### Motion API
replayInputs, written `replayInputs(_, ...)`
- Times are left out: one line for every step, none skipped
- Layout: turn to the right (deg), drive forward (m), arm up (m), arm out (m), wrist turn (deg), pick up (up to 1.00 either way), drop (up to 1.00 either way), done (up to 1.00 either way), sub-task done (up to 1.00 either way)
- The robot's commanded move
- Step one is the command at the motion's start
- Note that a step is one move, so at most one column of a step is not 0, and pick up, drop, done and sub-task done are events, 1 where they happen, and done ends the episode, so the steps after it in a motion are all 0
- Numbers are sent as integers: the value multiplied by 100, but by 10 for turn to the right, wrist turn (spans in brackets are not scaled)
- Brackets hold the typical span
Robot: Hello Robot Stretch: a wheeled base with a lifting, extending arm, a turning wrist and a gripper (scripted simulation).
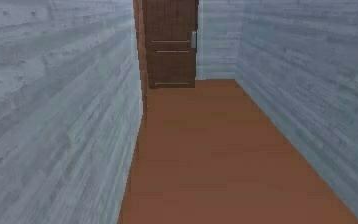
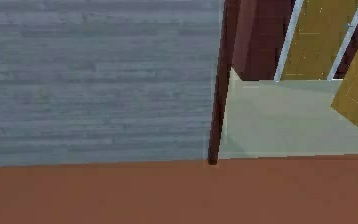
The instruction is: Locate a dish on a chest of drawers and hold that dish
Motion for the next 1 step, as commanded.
replayInputs(0, 100, 0, 0, 0, 0, 0, 0, 0)
